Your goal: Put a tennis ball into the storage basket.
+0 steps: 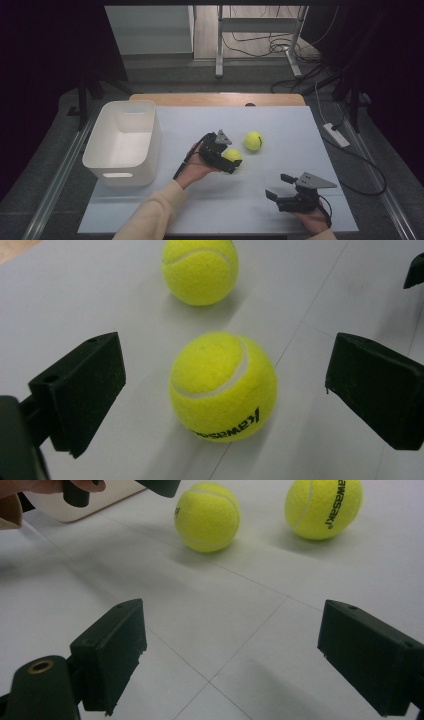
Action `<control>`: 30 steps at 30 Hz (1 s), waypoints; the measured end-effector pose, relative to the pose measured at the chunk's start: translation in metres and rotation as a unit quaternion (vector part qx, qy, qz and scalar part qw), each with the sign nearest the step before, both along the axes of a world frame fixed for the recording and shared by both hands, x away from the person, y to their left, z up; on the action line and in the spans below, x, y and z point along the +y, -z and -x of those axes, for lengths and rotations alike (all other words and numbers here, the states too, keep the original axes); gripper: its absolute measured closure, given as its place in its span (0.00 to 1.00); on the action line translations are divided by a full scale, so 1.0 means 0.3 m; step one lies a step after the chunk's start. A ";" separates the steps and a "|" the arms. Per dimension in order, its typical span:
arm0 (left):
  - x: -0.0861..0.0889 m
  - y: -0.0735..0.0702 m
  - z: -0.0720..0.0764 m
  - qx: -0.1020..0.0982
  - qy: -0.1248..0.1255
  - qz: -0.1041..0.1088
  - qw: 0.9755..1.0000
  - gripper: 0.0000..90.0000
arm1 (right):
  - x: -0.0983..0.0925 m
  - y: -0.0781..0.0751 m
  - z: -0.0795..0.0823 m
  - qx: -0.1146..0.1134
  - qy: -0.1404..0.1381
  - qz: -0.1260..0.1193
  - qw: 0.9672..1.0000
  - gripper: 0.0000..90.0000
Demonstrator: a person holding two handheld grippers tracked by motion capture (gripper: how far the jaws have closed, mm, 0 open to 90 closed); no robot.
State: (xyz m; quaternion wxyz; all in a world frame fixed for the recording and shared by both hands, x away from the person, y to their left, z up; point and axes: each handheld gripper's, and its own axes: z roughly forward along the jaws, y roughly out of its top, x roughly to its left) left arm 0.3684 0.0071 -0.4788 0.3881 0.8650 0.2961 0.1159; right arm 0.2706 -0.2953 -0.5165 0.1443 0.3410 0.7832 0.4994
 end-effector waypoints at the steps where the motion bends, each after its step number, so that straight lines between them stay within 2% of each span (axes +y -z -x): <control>1: -0.003 0.002 -0.003 0.002 0.000 0.000 1.000 0.04 | 0.000 0.000 0.000 0.000 0.000 -0.001 1.000 0.14; 8: -0.021 0.011 -0.019 0.009 0.002 -0.004 1.000 0.04 | -0.002 0.000 0.000 0.000 0.002 -0.002 1.000 0.14; 13: -0.026 0.024 -0.035 0.021 0.000 -0.004 1.000 0.04 | -0.001 0.001 -0.001 0.000 0.002 -0.001 1.000 0.14; 30: -0.056 0.098 -0.070 0.065 0.003 -0.028 0.997 0.03 | 0.001 0.004 -0.001 0.001 0.000 0.005 1.000 0.14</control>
